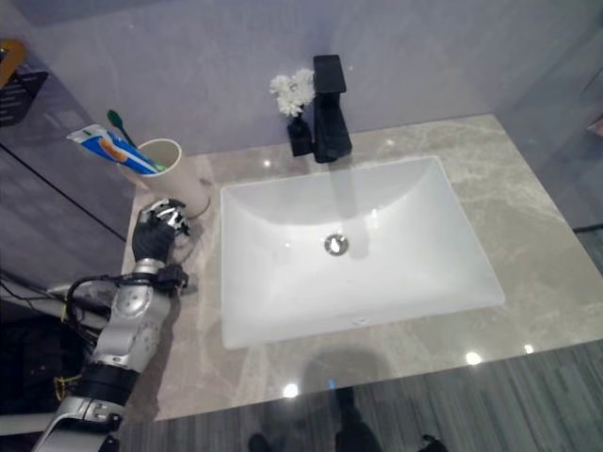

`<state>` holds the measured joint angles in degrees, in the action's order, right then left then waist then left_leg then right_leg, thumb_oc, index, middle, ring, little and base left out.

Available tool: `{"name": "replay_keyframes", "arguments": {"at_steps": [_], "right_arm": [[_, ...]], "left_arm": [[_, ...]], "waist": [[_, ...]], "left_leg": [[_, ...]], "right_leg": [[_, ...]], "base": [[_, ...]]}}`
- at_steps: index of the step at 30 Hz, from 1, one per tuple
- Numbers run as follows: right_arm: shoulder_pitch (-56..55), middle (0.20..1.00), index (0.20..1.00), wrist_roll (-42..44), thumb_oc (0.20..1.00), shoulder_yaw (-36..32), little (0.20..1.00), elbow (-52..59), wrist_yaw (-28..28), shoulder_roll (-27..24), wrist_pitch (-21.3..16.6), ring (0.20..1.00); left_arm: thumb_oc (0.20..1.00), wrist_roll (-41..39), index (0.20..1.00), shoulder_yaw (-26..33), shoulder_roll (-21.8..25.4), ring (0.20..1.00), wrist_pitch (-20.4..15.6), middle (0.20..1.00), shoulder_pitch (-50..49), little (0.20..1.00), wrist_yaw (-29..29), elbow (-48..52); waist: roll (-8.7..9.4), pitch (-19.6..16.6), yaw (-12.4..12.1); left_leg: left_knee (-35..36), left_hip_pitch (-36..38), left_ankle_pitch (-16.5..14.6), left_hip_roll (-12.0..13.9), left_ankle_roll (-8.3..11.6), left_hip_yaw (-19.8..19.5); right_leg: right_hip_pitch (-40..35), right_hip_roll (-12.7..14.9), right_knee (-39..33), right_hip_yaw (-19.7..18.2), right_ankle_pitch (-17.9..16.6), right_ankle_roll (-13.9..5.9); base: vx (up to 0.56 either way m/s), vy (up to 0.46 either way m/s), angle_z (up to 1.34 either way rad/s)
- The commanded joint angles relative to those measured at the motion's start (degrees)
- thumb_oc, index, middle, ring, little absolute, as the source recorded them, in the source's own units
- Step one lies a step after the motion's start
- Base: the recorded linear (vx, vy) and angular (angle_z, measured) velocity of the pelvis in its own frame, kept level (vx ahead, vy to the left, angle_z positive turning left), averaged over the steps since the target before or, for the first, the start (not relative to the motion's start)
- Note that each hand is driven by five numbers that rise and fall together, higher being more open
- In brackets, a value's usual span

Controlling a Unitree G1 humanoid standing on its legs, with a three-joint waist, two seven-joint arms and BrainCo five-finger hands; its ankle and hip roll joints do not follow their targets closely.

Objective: Put brush and paste in cup on sink, flatten towel.

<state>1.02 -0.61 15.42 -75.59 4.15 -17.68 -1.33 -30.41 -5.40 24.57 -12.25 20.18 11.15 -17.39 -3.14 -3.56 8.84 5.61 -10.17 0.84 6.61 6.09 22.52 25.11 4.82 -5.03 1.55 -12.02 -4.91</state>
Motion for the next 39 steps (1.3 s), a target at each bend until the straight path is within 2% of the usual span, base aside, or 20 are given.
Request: {"name": "replay_keyframes", "arguments": {"at_steps": [1, 13, 22, 25, 30, 39], "right_arm": [[1.74, 1.0, 1.0, -0.64, 1.0, 1.76, 1.0, 0.14, 0.5, -0.92, 0.72, 1.0], [2.04, 1.0, 1.0, -0.43, 1.0, 3.11, 1.0, 0.98, 0.69, -0.65, 0.86, 1.0], [2.83, 1.0, 1.0, -0.02, 1.0, 3.9, 1.0, 1.02, 0.97, -0.28, 0.83, 1.0], [3.14, 1.0, 1.0, -0.11, 1.0, 3.91, 1.0, 0.74, 0.74, 0.51, 1.0, 1.0], [2.92, 1.0, 1.0, -0.24, 1.0, 3.82, 1.0, 1.61, 0.12, 1.18, 0.37, 1.0], [3.34, 1.0, 1.0, -0.49, 1.0, 3.82, 1.0, 1.61, 0.71, 0.73, 0.39, 1.0]], "left_arm": [[0.2, -0.1, 0.2, -0.44, 2.92, 0.2, 0.51, 0.2, 4.56, 0.2, 2.08, -6.82], [0.2, -1.04, 0.2, -3.41, 5.66, 0.2, 0.35, 0.2, 14.85, 0.2, 4.76, -14.52], [0.2, -1.35, 0.2, -3.51, 6.95, 0.2, 0.08, 0.2, 18.29, 0.2, 6.63, -16.5], [0.2, 0.55, 0.2, -2.05, 6.97, 0.2, 0.3, 0.2, 13.31, 0.2, 5.61, -11.5], [0.2, 0.88, 0.2, 2.3, 6.0, 0.2, 0.34, 0.2, 6.12, 0.2, 5.28, -8.65], [0.2, 0.68, 0.2, 3.19, 7.99, 0.2, 0.04, 0.2, 9.05, 0.2, 6.9, -12.34]], "waist": [[0.5, 2.99, 1.35], [1.92, 2.84, 2.5], [3.05, 3.47, 2.55], [3.39, 4.14, 1.48], [3.38, 4.41, 0.78], [3.47, 4.87, 0.9]], "left_leg": [[-0.61, 2.76, 1.06, 2.44, 2.42, -2.23], [-0.61, 1.89, 1.3, 2.73, 2.6, -2.09], [-0.61, 1.75, 1.46, 2.79, 2.59, -1.86], [-0.61, 1.92, 1.65, 2.88, 2.53, -1.78], [-0.61, 2.45, 1.78, 2.91, 2.55, -1.56], [-0.61, 1.56, 1.93, 3.19, 2.7, -2.09]], "right_leg": [[-2.34, 1.23, 0.03, 1.52, 1.99, -3.46], [-1.35, 0.82, 0.03, 1.2, 1.63, -3.67], [-0.72, 0.41, 0.03, 0.57, 1.34, -3.7], [-0.78, 0.32, 0.03, 0.47, 1.3, -3.67], [-1.01, 0.26, 0.03, 0.4, 1.51, -3.55], [-0.45, 0.26, 0.03, 1.07, 1.5, -3.53]], "base": [[0.0, 0.0, 0.0], [0.0, 0.0, 0.0], [0.0, -0.001, -0.04], [0.01, -0.002, -0.06], [0.01, 0.002, -0.01], [0.0, 0.0, 0.0]]}}
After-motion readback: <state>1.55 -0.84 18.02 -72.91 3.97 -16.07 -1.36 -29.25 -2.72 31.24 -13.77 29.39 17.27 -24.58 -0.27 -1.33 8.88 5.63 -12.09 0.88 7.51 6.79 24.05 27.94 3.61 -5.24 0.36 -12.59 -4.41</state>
